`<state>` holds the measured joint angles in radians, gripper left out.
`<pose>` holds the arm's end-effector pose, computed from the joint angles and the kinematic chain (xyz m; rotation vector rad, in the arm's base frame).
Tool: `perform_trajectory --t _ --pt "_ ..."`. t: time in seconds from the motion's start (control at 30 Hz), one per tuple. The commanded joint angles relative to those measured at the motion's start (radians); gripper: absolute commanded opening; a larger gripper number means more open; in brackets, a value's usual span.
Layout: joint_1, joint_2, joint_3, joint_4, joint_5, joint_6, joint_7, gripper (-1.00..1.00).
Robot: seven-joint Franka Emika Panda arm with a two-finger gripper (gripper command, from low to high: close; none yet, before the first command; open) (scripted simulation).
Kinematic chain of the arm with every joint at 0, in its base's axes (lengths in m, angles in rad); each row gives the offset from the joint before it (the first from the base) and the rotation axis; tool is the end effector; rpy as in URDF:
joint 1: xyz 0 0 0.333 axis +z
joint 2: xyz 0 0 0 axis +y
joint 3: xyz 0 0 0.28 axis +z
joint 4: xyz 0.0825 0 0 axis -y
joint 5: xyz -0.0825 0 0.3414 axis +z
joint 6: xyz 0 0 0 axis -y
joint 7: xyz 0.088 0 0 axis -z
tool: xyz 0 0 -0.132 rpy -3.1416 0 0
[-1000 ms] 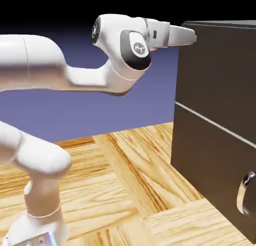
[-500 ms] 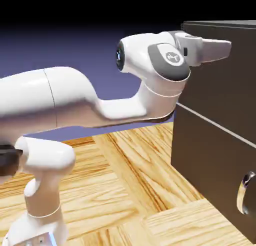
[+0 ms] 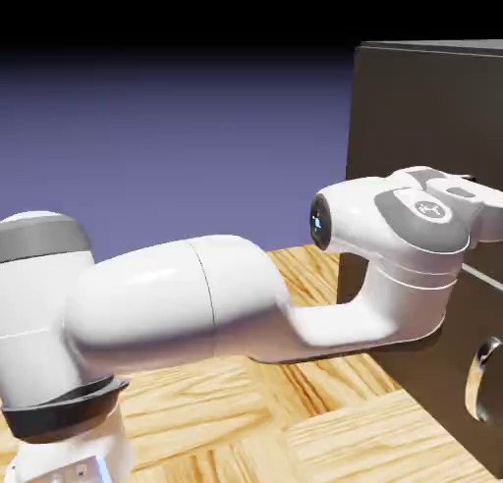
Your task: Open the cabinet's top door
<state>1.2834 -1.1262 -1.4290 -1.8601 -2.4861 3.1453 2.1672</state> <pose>0.4805 -0.2316 0.5175 -1.7613 0.6924 -1.7346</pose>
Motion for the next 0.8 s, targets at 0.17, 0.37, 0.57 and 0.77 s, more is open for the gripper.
perform_trajectory --t 0.17,0.37,0.57,0.77 --pt "0.066 -0.003 -0.018 0.046 -0.003 -0.032 -0.005 -1.0" --pt "-0.115 -0.046 0.101 -0.171 -0.057 -0.191 0.051 -1.0" --pt "-0.306 -0.072 0.218 -0.389 -0.068 -0.343 0.108 -1.0" --pt "-0.509 -0.099 0.355 -0.606 -0.027 -0.492 0.154 -1.0"
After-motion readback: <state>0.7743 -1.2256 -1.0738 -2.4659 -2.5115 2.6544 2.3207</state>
